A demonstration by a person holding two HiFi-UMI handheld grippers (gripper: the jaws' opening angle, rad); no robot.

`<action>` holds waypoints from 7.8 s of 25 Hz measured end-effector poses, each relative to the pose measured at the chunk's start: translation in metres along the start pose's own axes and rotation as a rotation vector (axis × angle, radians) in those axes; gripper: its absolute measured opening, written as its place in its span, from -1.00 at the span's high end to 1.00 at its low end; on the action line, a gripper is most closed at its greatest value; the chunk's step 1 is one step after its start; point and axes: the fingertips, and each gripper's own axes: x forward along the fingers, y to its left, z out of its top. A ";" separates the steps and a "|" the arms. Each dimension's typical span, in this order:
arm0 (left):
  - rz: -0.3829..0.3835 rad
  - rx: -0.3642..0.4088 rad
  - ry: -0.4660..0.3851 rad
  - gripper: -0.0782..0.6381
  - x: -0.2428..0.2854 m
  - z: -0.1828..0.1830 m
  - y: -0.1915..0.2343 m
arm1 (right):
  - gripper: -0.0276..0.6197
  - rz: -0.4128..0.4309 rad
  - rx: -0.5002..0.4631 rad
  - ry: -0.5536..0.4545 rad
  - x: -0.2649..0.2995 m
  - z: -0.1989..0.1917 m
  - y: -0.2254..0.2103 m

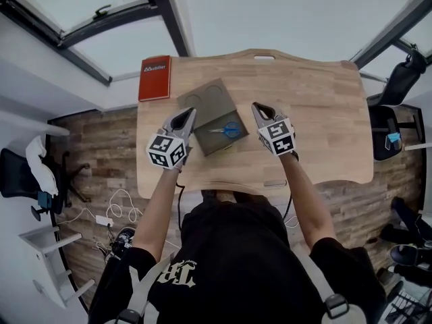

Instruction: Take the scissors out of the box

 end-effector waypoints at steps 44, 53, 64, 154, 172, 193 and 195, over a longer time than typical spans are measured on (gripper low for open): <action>0.114 -0.144 0.157 0.78 -0.025 -0.125 0.053 | 0.55 0.494 -0.387 0.663 0.129 -0.224 0.107; 0.173 -0.180 0.156 0.78 -0.038 -0.137 0.066 | 0.54 0.551 -0.448 0.748 0.142 -0.246 0.114; 0.203 -0.198 0.158 0.78 -0.046 -0.146 0.071 | 0.58 0.605 -0.523 0.897 0.147 -0.257 0.116; -0.013 0.083 -0.067 0.78 0.008 0.066 -0.010 | 0.64 -0.085 0.162 -0.102 -0.042 0.030 -0.035; -0.018 0.107 -0.105 0.78 0.011 0.090 -0.015 | 0.64 -0.129 0.178 -0.213 -0.058 0.061 -0.049; -0.012 0.127 -0.134 0.78 0.014 0.103 -0.016 | 0.64 -0.163 0.203 -0.229 -0.062 0.061 -0.055; -0.011 0.127 -0.135 0.78 0.014 0.103 -0.015 | 0.64 -0.163 0.203 -0.229 -0.062 0.060 -0.055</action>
